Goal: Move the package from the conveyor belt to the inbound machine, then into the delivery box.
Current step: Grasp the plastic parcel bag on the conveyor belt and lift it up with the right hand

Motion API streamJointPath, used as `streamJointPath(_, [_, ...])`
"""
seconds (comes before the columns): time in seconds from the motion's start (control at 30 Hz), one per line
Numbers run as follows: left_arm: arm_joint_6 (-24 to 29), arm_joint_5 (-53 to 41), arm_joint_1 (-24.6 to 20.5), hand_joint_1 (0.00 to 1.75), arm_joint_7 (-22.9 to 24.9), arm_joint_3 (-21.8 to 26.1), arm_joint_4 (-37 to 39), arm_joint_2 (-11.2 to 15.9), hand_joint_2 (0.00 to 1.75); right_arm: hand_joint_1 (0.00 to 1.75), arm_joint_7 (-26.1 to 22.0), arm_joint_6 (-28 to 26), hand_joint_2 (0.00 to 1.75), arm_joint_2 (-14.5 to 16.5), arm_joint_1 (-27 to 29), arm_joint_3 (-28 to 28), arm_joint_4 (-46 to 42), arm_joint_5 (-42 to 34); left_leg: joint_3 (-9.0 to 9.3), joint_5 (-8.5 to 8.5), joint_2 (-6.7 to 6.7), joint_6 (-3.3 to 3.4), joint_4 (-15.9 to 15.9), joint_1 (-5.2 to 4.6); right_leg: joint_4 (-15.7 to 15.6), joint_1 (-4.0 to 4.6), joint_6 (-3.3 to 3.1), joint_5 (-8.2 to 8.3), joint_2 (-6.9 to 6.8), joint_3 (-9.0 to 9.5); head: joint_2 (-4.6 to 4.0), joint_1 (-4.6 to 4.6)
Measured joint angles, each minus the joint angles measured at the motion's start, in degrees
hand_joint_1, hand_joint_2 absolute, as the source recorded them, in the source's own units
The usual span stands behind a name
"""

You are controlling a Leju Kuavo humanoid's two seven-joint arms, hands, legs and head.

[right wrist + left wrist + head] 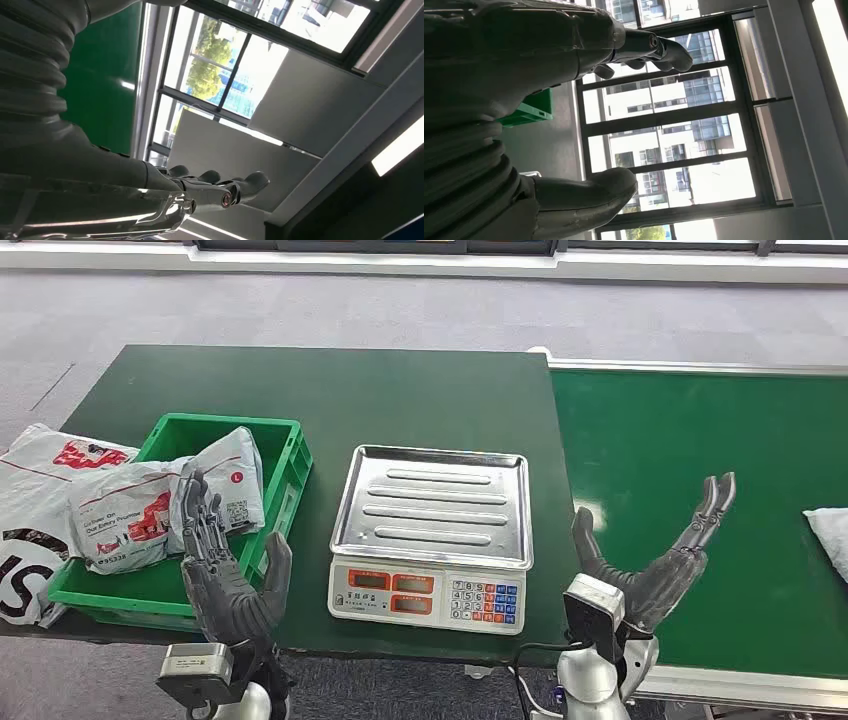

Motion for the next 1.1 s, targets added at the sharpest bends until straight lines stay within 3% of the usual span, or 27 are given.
streamJointPath(0.2, [-0.16, 0.0, 0.0, 0.0, 0.0, -0.01, 0.0, 0.0, 1.75, 0.0, 0.0, 0.0, 1.75, 0.02, 0.09, -1.04, 0.11, 1.75, 0.0, 0.0, -0.01, 0.0, 0.0, 0.0, 0.0, -0.01, 0.0, 0.0, -0.01, 0.01, -0.01, -0.01])
streamJointPath(0.33, [-0.5, 0.04, 0.27, 0.0, 0.0, 0.0, -0.09, 0.0, 1.75, 0.0, 0.02, 0.0, 1.75, 0.01, 0.13, -6.57, 1.57, 9.91, -0.02, -0.01, -0.14, 0.01, 0.0, 0.0, 0.0, -0.03, 0.05, -0.03, -0.13, 0.06, -0.01, -0.01])
streamJointPath(0.47, [-0.5, 0.34, 0.97, 0.0, 0.0, -0.02, -0.33, -0.01, 1.75, 0.0, 0.04, 0.0, 1.75, 0.25, -3.74, -18.11, 5.5, 21.45, -0.06, -0.01, -0.2, 0.03, 0.01, -0.01, -0.01, -0.07, 0.06, -0.03, -0.17, 0.05, -0.01, -0.01])
streamJointPath(0.73, [-0.5, 1.01, 1.98, 0.0, 0.0, 0.0, -0.99, -0.05, 1.75, 0.0, 0.14, 0.0, 1.75, 1.64, -16.77, -44.7, 19.13, 34.71, -0.04, 0.03, -0.2, 0.07, 0.05, -0.02, -0.02, -0.05, 0.07, -0.01, -0.2, 0.09, -0.01, 0.0])
streamJointPath(0.97, [-0.52, 1.05, 2.67, 0.0, 0.0, 0.04, -1.38, -0.09, 1.75, 0.0, 0.71, -0.01, 1.75, 0.77, -24.74, -62.06, 28.82, 45.32, -0.05, 0.02, -0.19, 0.06, 0.05, -0.01, -0.02, -0.03, 0.07, -0.02, -0.18, 0.05, 0.0, -0.01])
streamJointPath(1.1, [-0.51, 1.39, 2.79, 0.0, 0.0, 0.05, -1.44, -0.09, 1.75, 0.0, 2.92, -0.03, 1.75, -0.31, -27.46, -68.13, 32.38, 49.05, -0.07, 0.02, -0.2, 0.06, 0.04, -0.01, -0.02, -0.03, 0.07, -0.02, -0.19, 0.06, 0.0, -0.01])
